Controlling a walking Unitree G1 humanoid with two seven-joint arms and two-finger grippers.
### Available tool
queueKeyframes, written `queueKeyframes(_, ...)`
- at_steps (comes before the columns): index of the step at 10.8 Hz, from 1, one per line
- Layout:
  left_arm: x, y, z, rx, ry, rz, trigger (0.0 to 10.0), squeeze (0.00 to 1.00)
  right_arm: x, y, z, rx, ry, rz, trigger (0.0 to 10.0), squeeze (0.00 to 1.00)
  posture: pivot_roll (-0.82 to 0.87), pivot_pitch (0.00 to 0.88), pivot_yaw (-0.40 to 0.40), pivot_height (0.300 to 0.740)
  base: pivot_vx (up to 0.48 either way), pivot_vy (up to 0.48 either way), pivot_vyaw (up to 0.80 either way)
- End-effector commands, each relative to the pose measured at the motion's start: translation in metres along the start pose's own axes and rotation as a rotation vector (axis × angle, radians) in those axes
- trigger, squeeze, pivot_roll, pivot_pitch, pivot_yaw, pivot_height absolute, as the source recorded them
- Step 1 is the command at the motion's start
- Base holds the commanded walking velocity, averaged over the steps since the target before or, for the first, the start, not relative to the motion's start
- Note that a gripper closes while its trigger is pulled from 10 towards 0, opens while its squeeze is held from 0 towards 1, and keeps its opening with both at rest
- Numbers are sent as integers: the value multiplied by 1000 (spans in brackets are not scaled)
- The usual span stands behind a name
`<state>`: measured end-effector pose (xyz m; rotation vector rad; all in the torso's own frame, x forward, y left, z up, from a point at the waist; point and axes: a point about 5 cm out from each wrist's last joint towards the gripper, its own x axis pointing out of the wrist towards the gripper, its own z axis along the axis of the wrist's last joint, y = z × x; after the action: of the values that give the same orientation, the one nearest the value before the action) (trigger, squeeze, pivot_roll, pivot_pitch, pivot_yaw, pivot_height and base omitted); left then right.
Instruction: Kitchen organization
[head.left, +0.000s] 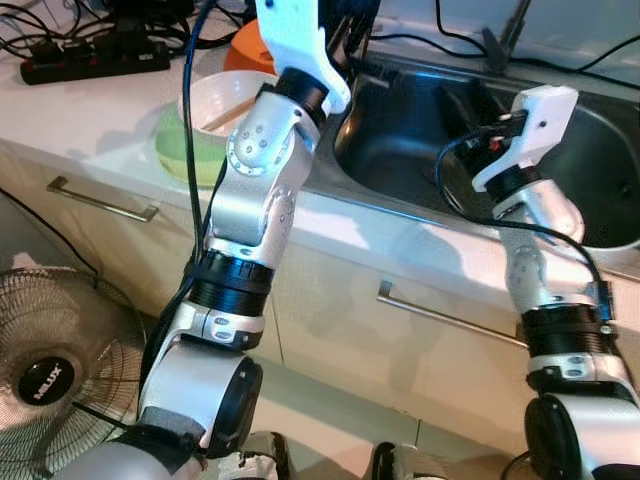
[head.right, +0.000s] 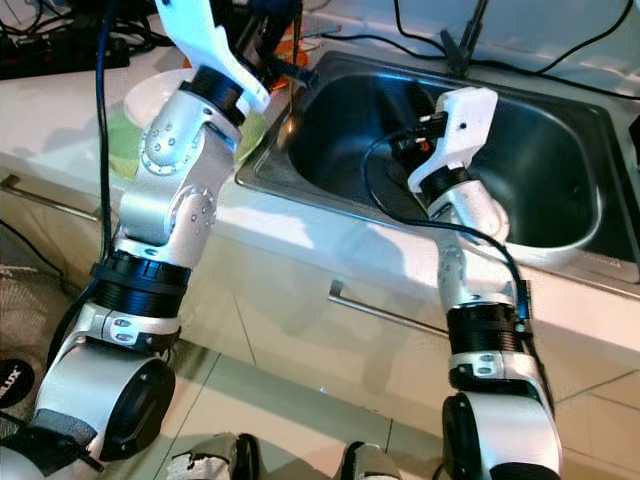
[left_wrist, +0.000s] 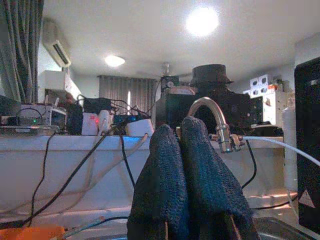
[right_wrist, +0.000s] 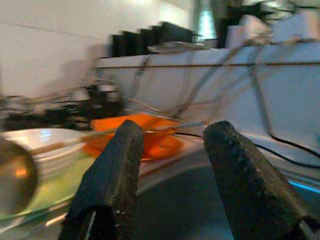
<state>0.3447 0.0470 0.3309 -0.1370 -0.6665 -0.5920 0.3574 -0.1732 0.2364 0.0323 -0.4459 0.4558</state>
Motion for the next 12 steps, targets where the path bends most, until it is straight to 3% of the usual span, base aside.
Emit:
queueKeyframes(1,0,0,5,3,-15,-4,10000,0,-2,2,4,7,-4,54,10000,1000,15,70,24,740,0,0,0)
queueKeyframes(2,0,-1,5,4,-13,-4,10000,0,-6,3,4,-1,8,93,10000,702,10,66,23,740,0,0,0)
queueKeyframes(3,0,-1,5,5,-14,-1,10000,0,-12,6,1,-5,39,147,10000,0,5,65,23,740,0,0,0)
queueKeyframes(9,1,-15,-1,-61,1,-44,10000,0,-13,40,-6,97,43,295,10000,0,4,53,2,740,0,0,0)
queueKeyframes(12,3,-22,-3,-87,6,-61,10000,0,-8,43,7,123,-5,308,10000,0,-1,68,-9,740,0,0,0)
